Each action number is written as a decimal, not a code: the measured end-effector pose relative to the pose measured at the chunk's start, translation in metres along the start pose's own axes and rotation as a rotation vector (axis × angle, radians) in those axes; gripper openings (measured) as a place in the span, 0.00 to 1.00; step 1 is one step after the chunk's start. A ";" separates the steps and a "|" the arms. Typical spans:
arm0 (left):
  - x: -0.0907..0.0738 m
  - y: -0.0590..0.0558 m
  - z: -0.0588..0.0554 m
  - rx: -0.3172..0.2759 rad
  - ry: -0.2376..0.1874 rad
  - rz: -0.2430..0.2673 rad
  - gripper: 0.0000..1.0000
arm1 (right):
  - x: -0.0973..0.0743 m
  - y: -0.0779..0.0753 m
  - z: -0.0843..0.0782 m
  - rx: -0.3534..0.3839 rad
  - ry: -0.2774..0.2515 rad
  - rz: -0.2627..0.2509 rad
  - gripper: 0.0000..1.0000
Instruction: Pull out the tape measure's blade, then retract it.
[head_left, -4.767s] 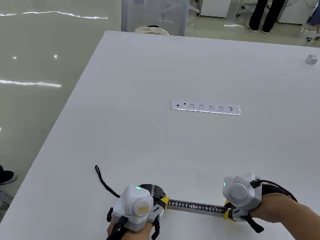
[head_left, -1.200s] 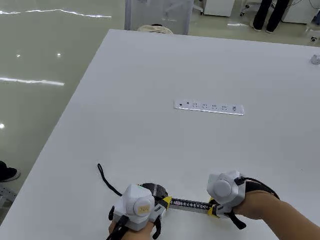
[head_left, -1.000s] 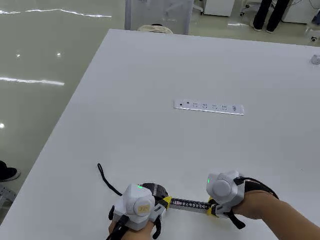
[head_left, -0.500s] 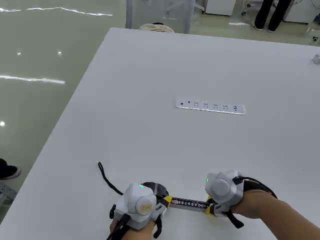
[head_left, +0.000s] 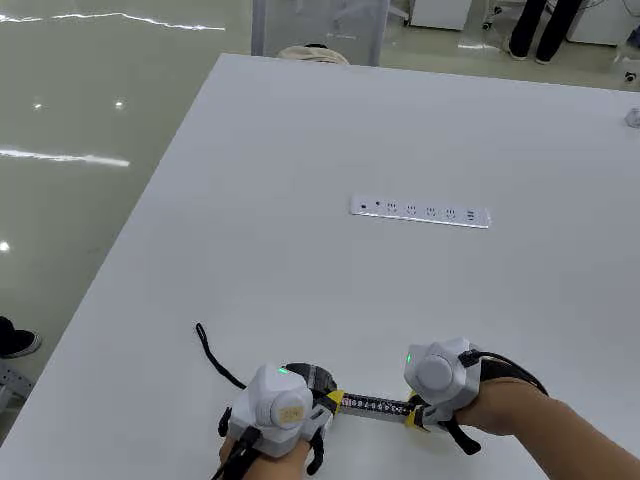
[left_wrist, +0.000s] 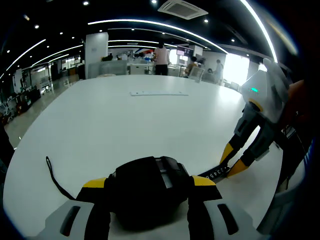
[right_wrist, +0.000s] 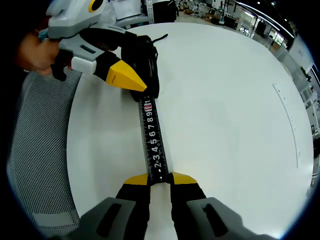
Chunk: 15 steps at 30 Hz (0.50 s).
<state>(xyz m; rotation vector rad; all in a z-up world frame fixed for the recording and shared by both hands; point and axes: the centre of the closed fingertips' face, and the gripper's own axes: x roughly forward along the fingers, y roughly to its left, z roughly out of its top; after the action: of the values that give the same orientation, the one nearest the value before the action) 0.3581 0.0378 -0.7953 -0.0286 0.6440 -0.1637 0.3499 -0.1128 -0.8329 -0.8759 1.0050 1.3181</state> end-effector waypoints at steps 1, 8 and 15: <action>0.000 0.000 0.000 -0.001 -0.001 0.002 0.59 | 0.000 0.000 0.001 0.002 -0.001 0.000 0.15; -0.001 0.000 0.000 -0.008 0.004 0.013 0.59 | 0.002 0.001 0.004 0.006 -0.001 -0.004 0.15; -0.001 0.000 0.000 -0.015 0.012 0.022 0.59 | 0.004 0.002 0.007 0.003 -0.001 -0.003 0.15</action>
<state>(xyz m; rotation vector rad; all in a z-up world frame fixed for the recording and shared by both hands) 0.3575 0.0382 -0.7953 -0.0349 0.6576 -0.1378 0.3486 -0.1047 -0.8343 -0.8743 1.0047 1.3138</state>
